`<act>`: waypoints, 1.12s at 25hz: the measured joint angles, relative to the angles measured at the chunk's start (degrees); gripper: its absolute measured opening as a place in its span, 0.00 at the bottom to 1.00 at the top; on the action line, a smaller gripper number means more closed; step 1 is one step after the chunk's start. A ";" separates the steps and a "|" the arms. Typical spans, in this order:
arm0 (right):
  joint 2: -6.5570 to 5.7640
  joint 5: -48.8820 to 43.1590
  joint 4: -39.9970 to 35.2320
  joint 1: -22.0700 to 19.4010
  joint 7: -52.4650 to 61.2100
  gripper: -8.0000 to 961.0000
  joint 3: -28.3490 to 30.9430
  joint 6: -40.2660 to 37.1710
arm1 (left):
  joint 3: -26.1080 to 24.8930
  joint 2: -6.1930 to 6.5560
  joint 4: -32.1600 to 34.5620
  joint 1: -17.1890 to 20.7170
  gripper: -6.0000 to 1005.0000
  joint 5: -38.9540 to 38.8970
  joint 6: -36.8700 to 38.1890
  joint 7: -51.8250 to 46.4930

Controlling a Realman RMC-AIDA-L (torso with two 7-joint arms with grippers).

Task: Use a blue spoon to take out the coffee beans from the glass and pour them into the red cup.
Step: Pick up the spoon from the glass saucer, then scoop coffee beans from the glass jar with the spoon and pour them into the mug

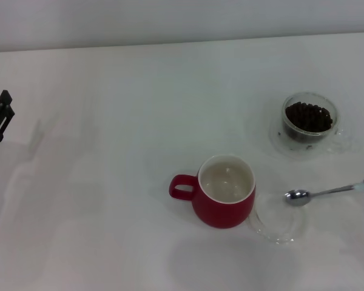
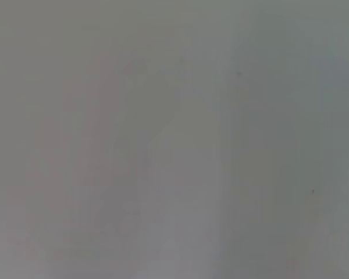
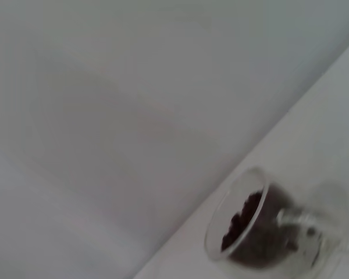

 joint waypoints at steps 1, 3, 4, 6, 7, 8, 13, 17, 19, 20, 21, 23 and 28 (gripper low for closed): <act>-0.36 0.04 -0.03 -0.03 0.06 0.16 0.63 0.38 | 0.00 0.00 0.02 0.01 0.73 0.00 0.00 0.00; -0.90 0.10 -0.18 0.17 0.11 0.16 1.39 1.10 | -0.01 0.00 0.05 0.06 0.73 0.00 -0.01 0.00; -1.11 0.12 -0.38 0.40 0.22 0.16 1.66 1.46 | -0.01 0.00 0.07 0.08 0.73 0.00 -0.02 0.00; -1.35 0.16 -1.15 1.03 0.61 0.16 1.94 2.26 | -0.01 0.00 0.07 0.12 0.73 0.00 -0.03 0.00; -1.41 0.17 -1.71 1.53 0.90 0.16 2.13 2.71 | -0.01 0.00 0.07 0.14 0.73 -0.02 -0.04 0.00; -1.44 0.21 -2.26 2.09 1.20 0.16 2.36 3.20 | -0.01 0.00 0.07 0.16 0.73 -0.06 -0.04 0.00; -1.41 0.82 -5.03 5.04 1.70 0.16 4.01 5.33 | -0.15 0.00 0.07 0.24 0.73 -0.20 -0.04 0.00; -1.31 2.84 -8.14 7.30 1.70 0.16 4.85 5.31 | -0.26 0.00 -0.05 0.43 0.73 -0.24 -0.04 0.00; -1.74 4.01 -9.05 8.29 1.70 0.16 4.91 5.09 | -0.34 0.00 -0.16 0.49 0.73 -0.25 -0.04 0.00; -2.07 4.51 -9.38 8.85 1.70 0.16 4.91 4.86 | -0.38 0.00 -0.18 0.52 0.73 -0.26 -0.04 0.00; -2.41 4.91 -9.65 9.37 1.70 0.16 4.90 4.62 | -0.43 0.00 -0.19 0.54 0.73 -0.28 -0.04 0.00; -2.92 5.11 -10.07 10.32 1.67 0.16 4.90 3.76 | -0.44 0.00 -0.19 0.54 0.73 -0.33 -0.04 0.00; -2.96 4.79 -12.36 12.05 1.38 0.16 4.33 0.60 | -0.45 -0.07 -0.13 0.54 0.73 -0.37 -0.10 0.00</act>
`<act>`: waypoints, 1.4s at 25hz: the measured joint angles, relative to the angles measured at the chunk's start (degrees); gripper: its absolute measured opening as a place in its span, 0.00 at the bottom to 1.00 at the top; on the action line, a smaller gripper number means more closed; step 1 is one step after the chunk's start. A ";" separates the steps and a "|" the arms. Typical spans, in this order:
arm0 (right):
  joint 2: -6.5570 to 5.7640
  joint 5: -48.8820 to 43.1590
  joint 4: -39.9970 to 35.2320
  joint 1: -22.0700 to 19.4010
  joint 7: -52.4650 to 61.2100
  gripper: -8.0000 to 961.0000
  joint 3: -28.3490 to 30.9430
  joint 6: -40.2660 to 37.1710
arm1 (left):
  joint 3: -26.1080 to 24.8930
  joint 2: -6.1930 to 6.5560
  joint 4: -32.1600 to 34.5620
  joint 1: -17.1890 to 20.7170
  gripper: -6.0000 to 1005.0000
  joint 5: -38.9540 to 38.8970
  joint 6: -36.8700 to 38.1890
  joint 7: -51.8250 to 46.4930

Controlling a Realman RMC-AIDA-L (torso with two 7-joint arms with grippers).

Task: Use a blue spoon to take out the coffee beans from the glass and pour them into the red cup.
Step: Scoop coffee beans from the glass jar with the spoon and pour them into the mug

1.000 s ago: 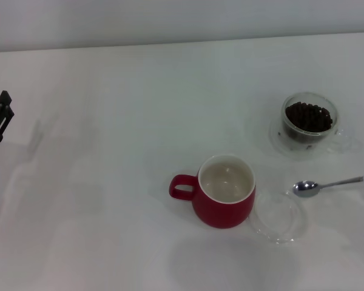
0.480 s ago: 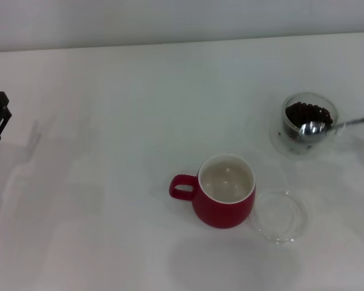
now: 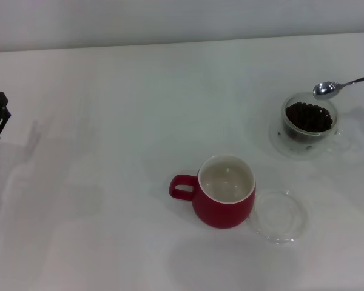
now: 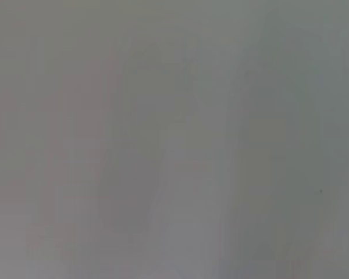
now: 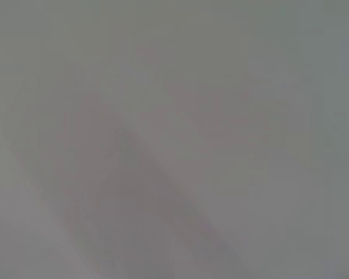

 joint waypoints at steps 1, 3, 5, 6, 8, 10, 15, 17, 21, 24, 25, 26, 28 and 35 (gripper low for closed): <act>0.15 -0.03 -0.53 0.16 -0.04 0.16 -0.10 -0.47 | 0.00 -0.01 0.03 0.00 0.73 -0.02 0.00 0.00; 0.25 -0.06 -1.12 0.24 -0.17 0.16 -0.13 -0.89 | 0.00 -0.02 0.08 -0.01 0.73 -0.05 -0.01 0.00; 0.28 -0.07 -1.36 0.24 -0.27 0.16 -0.10 -1.17 | 0.00 -0.02 0.10 -0.02 0.73 -0.14 -0.02 0.00; 0.28 -0.07 -1.43 0.24 -0.29 0.16 -0.07 -1.29 | 0.00 -0.02 0.13 -0.02 0.73 -0.17 -0.02 0.00; 0.25 -0.07 -1.44 0.24 -0.33 0.16 -0.06 -1.49 | 0.00 -0.02 0.16 -0.12 0.73 -0.19 -0.03 0.00; 0.22 -0.07 -1.44 0.24 -0.42 0.16 -0.10 -1.56 | 0.00 -0.02 0.17 -0.25 0.73 -0.20 -0.03 0.00; 0.19 -1.08 -1.48 0.24 -1.33 0.16 -0.21 -2.05 | 0.00 -0.02 0.05 -0.47 0.73 -0.20 0.16 0.00; 0.22 -1.45 -1.62 0.24 -1.72 0.16 -0.23 -2.53 | 0.00 -0.02 -0.02 -0.55 0.73 -0.20 0.48 0.00; 0.40 -2.03 -2.64 0.24 -2.08 0.16 -0.24 -3.47 | -0.05 -0.02 -0.05 -0.62 0.73 -0.19 0.60 0.00; 0.83 -2.49 -4.31 0.24 -3.03 0.16 -0.31 -3.68 | -0.08 -0.02 -0.09 -0.63 0.73 -0.18 0.63 0.00; 0.99 -2.73 -4.93 0.24 -3.37 0.16 -0.39 -3.71 | -0.08 -0.02 -0.11 -0.63 0.73 -0.18 0.63 0.00; 1.15 -3.11 -5.51 0.24 -3.63 0.16 -0.53 -3.82 | -0.09 -0.02 -0.13 -0.63 0.73 -0.17 0.64 0.00; 1.56 -3.96 -6.89 0.24 -4.15 0.16 -0.78 -4.22 | -0.09 -0.02 -0.15 -0.63 0.73 -0.16 0.65 0.00; 2.74 -4.99 -10.28 0.32 -5.66 0.16 -2.34 -4.83 | -0.09 -0.03 -0.15 -0.63 0.73 -0.16 0.68 0.00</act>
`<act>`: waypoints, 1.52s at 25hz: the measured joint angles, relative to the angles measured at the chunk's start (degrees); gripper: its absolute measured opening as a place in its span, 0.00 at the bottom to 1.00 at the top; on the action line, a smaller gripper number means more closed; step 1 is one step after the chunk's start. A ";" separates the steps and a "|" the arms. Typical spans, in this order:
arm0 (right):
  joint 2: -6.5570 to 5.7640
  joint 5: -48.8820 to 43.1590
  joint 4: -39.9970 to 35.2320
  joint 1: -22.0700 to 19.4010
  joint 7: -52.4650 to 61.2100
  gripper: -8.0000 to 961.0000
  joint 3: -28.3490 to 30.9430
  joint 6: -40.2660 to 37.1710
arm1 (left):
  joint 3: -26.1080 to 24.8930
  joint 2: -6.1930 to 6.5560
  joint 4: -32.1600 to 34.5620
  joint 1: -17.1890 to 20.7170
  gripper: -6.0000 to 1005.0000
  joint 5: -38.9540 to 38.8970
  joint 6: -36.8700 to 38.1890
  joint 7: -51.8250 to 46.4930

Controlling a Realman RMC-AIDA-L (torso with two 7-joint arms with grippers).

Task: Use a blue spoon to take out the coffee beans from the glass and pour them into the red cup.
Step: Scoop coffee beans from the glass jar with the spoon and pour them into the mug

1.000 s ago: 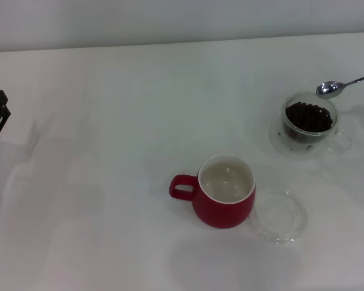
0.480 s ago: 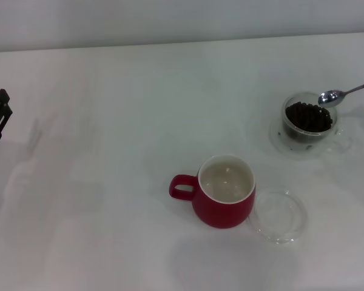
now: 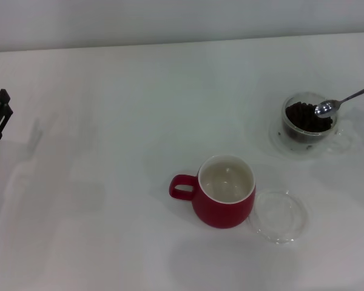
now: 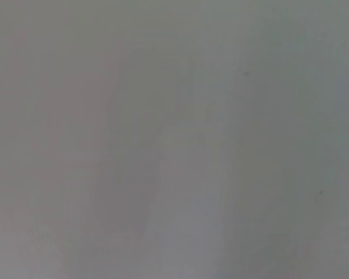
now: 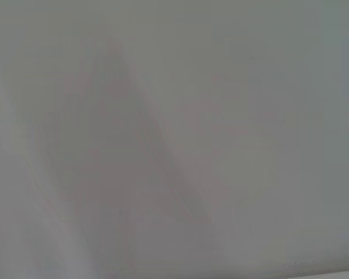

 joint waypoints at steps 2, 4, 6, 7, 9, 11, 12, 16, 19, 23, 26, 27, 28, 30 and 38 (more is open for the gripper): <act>0.35 -0.21 -0.84 0.01 -0.37 0.16 0.00 -0.19 | 0.00 -0.04 0.00 -0.03 0.73 0.00 0.00 0.00; 0.66 -0.31 -1.78 0.00 -0.79 0.16 -0.03 -0.19 | 0.00 -0.05 0.00 -0.17 0.73 0.00 0.00 0.00; 0.97 -0.39 -2.92 -0.16 -1.16 0.16 -0.33 0.09 | 0.00 -0.06 0.00 -0.24 0.73 0.00 0.00 0.00; 1.18 -0.42 -3.43 -0.30 -1.49 0.16 -0.52 0.19 | 0.00 -0.07 0.00 -0.24 0.73 0.00 0.02 0.00; 1.62 -0.55 -4.55 -0.53 -1.99 0.16 -0.79 0.25 | 0.00 -0.07 0.00 -0.27 0.73 0.00 0.07 0.00; 1.96 -1.00 -5.47 -0.63 -2.20 0.16 -0.84 0.30 | 0.00 -0.08 0.01 -0.32 0.73 0.00 0.08 0.00; 2.12 -1.34 -5.84 -0.63 -2.25 0.16 -0.91 0.31 | 0.00 -0.10 0.00 -0.37 0.73 0.00 0.08 0.00; 2.60 -2.19 -6.68 -0.56 -2.62 0.16 -1.56 0.42 | 0.01 -0.16 -0.06 -0.44 0.73 0.00 0.09 0.00; 2.71 -2.41 -6.71 -0.40 -2.75 0.16 -1.61 0.39 | 0.01 -0.20 -0.17 -0.51 0.73 0.00 0.09 0.00; 2.73 -2.41 -6.74 -0.21 -2.39 0.16 -1.60 0.00 | 0.01 -0.20 -0.66 -0.59 0.73 0.00 0.44 0.00; 2.80 -2.42 -6.76 -0.18 -2.61 0.16 -1.58 -0.24 | 0.01 -0.18 -0.80 -0.71 0.73 0.00 0.69 0.00; 2.82 -2.43 -6.76 -0.18 -2.72 0.16 -1.59 -0.28 | 0.01 -0.18 -0.80 -0.73 0.73 0.00 0.71 0.00; 2.84 -2.45 -6.76 -0.15 -2.78 0.16 -1.60 -0.32 | 0.01 -0.17 -0.80 -0.76 0.73 0.00 0.74 0.00; 2.84 -2.55 -6.77 -0.10 -2.87 0.16 -1.76 -0.49 | 0.01 -0.16 -0.80 -0.87 0.73 0.00 0.83 0.00; 2.84 -2.67 -5.92 -0.08 -1.57 0.16 -3.61 -3.59 | 0.01 -0.16 -0.79 -1.18 0.73 0.00 1.40 0.00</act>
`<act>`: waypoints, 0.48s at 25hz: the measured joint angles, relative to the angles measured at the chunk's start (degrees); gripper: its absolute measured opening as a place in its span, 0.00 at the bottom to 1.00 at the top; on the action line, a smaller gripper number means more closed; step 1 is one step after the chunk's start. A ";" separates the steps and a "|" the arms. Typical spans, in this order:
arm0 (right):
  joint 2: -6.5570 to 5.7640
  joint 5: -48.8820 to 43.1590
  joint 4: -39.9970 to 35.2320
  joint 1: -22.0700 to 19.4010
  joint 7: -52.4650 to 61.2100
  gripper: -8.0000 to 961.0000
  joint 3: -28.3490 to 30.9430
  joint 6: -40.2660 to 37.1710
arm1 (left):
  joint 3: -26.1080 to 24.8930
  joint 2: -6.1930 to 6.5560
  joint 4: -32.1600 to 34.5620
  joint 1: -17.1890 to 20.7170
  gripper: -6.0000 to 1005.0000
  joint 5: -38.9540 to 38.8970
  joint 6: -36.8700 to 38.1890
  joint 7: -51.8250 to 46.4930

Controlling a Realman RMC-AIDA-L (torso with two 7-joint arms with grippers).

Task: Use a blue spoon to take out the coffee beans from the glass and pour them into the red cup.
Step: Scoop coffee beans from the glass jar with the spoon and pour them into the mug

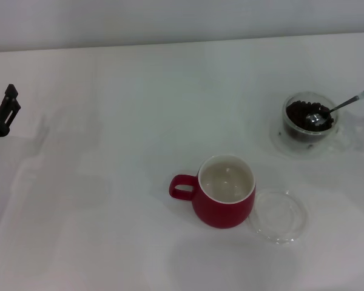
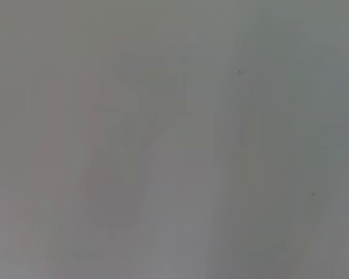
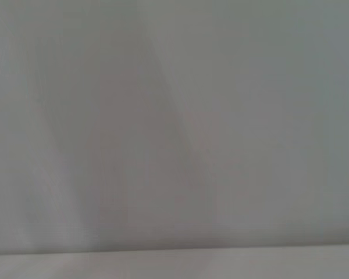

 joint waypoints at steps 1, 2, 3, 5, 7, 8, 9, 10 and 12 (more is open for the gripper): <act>0.02 -0.01 0.20 0.00 0.57 0.16 -0.04 -0.58 | 0.00 0.02 0.00 -0.03 0.73 0.00 0.00 0.00; 0.03 -0.01 0.37 0.00 1.12 0.16 -0.05 -1.07 | 0.00 0.04 0.00 -0.03 0.73 0.00 0.01 0.00; 0.04 -0.01 0.56 0.00 1.79 0.16 -0.01 -1.56 | 0.00 0.07 0.00 -0.04 0.73 0.00 0.01 0.00; 0.05 0.13 0.92 -0.01 3.60 0.16 0.27 -2.28 | 0.00 0.09 0.00 -0.05 0.73 0.00 0.01 0.00; 0.06 0.48 1.20 -0.06 5.34 0.16 0.48 -2.59 | 0.00 0.09 0.03 -0.05 0.73 0.00 0.01 0.00; 0.06 0.64 1.27 -0.09 6.15 0.16 0.54 -2.63 | 0.00 0.09 0.03 -0.05 0.73 0.00 0.01 0.00; 0.07 0.70 1.27 -0.11 6.68 0.16 0.56 -2.63 | 0.00 0.09 0.13 -0.06 0.73 0.00 0.01 0.00; 0.07 0.75 1.28 -0.12 7.25 0.16 0.58 -2.64 | 0.00 0.09 0.15 -0.05 0.73 0.00 0.01 0.00; 0.08 0.79 1.33 -0.11 8.80 0.16 0.60 -2.68 | 0.00 0.11 0.20 -0.10 0.73 0.00 0.01 0.00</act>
